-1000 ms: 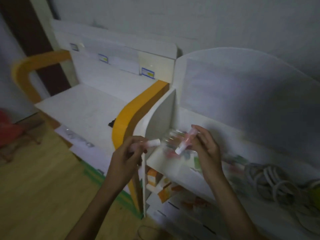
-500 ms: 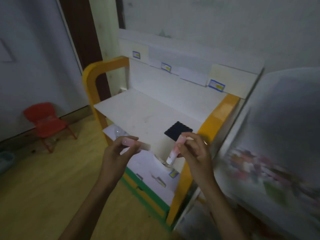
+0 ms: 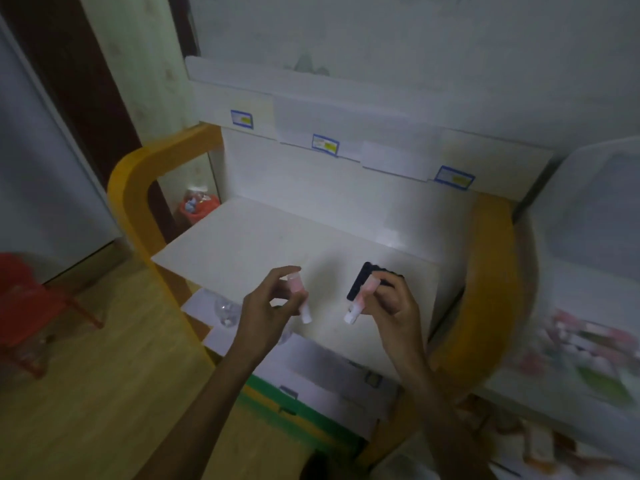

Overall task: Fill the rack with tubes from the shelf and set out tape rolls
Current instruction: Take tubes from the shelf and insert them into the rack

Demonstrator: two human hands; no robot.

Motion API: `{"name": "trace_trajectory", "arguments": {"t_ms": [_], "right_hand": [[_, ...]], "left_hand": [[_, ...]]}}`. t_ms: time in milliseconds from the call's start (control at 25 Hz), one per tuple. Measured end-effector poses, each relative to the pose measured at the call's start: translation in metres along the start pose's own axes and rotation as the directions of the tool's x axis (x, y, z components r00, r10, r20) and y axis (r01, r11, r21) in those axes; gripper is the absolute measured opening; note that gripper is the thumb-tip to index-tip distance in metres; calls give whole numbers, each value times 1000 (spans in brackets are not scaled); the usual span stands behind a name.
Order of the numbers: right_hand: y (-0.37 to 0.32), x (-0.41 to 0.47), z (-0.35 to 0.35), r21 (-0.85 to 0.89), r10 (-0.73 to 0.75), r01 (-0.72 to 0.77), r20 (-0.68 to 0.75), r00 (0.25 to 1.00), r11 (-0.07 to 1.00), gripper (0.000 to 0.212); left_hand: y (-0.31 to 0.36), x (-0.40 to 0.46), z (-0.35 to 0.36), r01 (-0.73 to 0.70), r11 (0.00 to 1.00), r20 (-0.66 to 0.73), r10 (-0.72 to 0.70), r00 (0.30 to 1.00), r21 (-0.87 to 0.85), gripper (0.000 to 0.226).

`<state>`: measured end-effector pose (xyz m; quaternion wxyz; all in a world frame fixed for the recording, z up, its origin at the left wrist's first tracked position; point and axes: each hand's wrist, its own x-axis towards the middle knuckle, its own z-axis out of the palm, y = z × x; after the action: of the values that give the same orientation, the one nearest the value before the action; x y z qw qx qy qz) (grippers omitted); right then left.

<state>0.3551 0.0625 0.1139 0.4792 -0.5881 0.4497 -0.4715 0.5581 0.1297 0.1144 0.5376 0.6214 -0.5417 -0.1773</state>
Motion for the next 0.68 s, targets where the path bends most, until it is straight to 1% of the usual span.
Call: {"name": "trace_trajectory", "arguments": {"t_ms": [80,200,280,320,440,560,680], "right_hand": [[17,25,3,19,18,-17,-76,997,1000,23],[39,62,6,-59,10,-24,-228,974,998,31],[47,80,8,-80,-25,-1,-316,949,997,23],[50,88,7,-79,-15,-12,-338,941,997,22],[55,108,2,-125,41,-95,-382,923,988,32],[62,121,-5,-125,57,-123,-435,899,985,35],[66,127,-10,-131,64,-142,-472,879,981,37]], "left_hand": [[-20,31,13,-6,1000,58,6,998,9,38],[-33,79,42,-31,1000,166,30,986,3,38],[-38,108,62,-63,998,242,64,968,-12,36],[-42,122,74,-81,996,265,84,961,-22,35],[-55,155,108,-122,991,320,130,939,-45,34],[-67,174,138,-181,981,375,191,907,-64,32],[-76,188,158,-171,983,409,184,894,-69,35]]}}
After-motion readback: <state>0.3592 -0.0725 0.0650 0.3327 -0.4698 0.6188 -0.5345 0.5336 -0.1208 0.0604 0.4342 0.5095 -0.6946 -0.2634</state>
